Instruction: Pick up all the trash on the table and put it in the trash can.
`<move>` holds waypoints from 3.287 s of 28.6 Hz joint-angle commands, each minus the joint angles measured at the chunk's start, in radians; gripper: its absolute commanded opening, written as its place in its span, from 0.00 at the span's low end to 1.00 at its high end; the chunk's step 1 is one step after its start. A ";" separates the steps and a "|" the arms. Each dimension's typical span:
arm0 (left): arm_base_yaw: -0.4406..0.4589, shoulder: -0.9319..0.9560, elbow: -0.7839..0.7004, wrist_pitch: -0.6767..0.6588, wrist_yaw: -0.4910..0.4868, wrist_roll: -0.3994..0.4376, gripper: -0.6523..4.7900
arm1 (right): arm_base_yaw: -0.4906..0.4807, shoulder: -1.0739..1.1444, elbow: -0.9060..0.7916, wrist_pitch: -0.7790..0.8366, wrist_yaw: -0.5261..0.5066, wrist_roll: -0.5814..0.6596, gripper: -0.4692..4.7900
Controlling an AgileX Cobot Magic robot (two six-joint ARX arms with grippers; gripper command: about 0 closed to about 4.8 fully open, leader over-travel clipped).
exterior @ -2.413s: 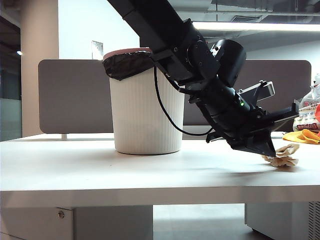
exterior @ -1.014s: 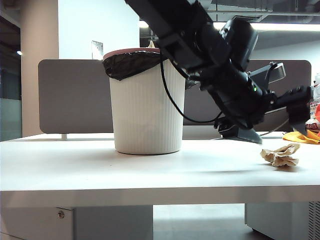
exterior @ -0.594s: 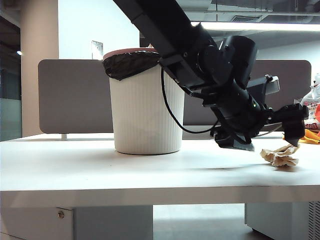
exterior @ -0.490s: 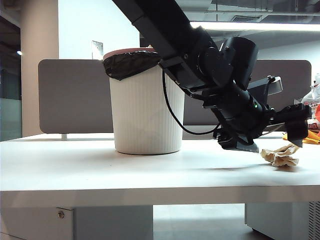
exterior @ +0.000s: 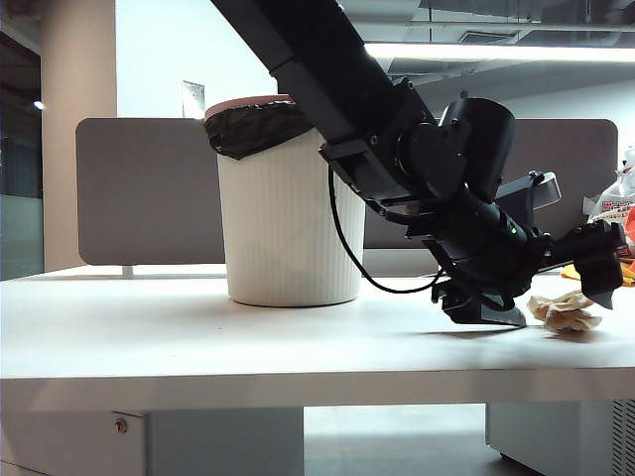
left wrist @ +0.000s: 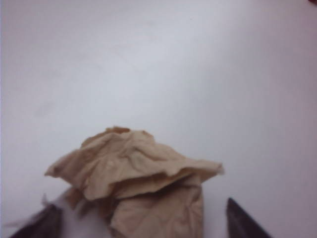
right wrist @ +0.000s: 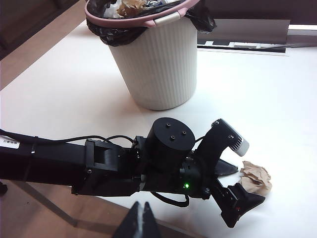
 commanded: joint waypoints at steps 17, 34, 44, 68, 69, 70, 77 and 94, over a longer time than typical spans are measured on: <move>0.042 -0.151 0.002 0.027 0.019 -0.021 0.11 | -0.001 0.000 0.018 0.090 0.002 -0.020 0.08; 0.358 -0.640 0.003 -0.148 0.061 0.174 0.11 | 0.000 0.277 0.144 0.529 -0.033 -0.129 0.08; 0.514 -0.556 0.002 -0.175 0.129 0.184 0.11 | 0.027 0.543 0.320 0.636 -0.137 -0.117 0.08; 0.513 -0.743 0.003 -0.272 0.188 0.242 0.10 | 0.027 0.529 0.324 0.536 -0.139 -0.126 0.08; 0.513 -0.774 0.003 -0.303 0.188 0.245 0.17 | 0.027 0.515 0.324 0.513 -0.139 -0.126 0.08; 0.513 -0.812 0.003 -0.351 0.185 0.246 0.10 | 0.027 0.504 0.323 0.495 -0.137 -0.126 0.08; 0.513 -1.035 0.001 -0.752 0.107 0.253 0.11 | 0.027 0.401 0.319 0.349 -0.112 -0.175 0.08; 0.513 -1.867 -0.657 -0.810 -0.012 0.259 0.11 | 0.026 -0.023 -0.176 0.293 -0.086 -0.093 0.08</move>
